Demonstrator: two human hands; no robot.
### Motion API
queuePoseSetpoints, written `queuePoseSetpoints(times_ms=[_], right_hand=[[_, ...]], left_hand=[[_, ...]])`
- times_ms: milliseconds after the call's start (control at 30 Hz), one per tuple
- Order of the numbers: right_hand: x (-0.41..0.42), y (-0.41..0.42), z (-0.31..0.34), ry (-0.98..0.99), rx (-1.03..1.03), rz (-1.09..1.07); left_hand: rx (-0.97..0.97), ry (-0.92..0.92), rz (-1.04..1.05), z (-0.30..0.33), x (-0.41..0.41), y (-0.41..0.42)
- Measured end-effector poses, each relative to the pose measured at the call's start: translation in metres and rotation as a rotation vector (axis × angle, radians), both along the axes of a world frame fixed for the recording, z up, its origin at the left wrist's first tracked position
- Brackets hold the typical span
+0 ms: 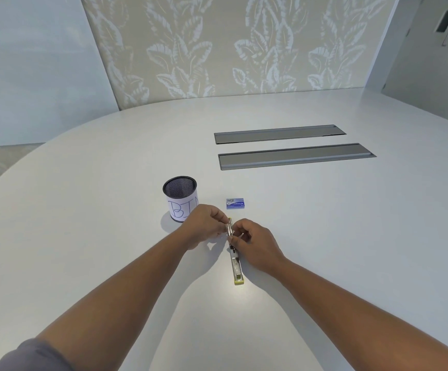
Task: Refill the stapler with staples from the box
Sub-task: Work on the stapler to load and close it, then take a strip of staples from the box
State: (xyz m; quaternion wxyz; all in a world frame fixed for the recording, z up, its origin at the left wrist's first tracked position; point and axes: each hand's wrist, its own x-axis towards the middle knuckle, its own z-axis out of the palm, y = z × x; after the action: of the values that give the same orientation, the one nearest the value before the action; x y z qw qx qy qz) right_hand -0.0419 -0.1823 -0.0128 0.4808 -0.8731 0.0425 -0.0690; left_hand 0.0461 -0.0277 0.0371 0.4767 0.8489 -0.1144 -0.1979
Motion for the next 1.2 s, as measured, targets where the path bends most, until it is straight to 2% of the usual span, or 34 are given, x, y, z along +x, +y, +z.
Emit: queuePoseSetpoints(times_ms=[133, 333, 567, 833, 1033, 1200], right_hand=[[-0.001, 0.001, 0.002, 0.016, -0.003, -0.001], [0.013, 0.003, 0.018, -0.026, 0.145, -0.060], [0.057, 0.013, 0.060, -0.141, 0.057, -0.011], [0.116, 0.050, 0.108, -0.152, -0.021, 0.115], [0.140, 0.067, 0.116, -0.109, 0.023, 0.054], [0.145, 0.074, 0.114, -0.093, 0.030, 0.053]], left_hand=[[0.022, -0.053, -0.037, 0.006, 0.003, 0.003], [0.097, -0.213, -0.056, 0.041, 0.017, 0.012], [0.176, -0.417, 0.039, 0.091, 0.048, 0.039], [0.012, -0.263, 0.080, 0.108, 0.068, 0.064], [-0.126, -0.137, 0.198, 0.101, 0.076, 0.075], [-0.174, -0.105, 0.260, 0.093, 0.080, 0.076]])
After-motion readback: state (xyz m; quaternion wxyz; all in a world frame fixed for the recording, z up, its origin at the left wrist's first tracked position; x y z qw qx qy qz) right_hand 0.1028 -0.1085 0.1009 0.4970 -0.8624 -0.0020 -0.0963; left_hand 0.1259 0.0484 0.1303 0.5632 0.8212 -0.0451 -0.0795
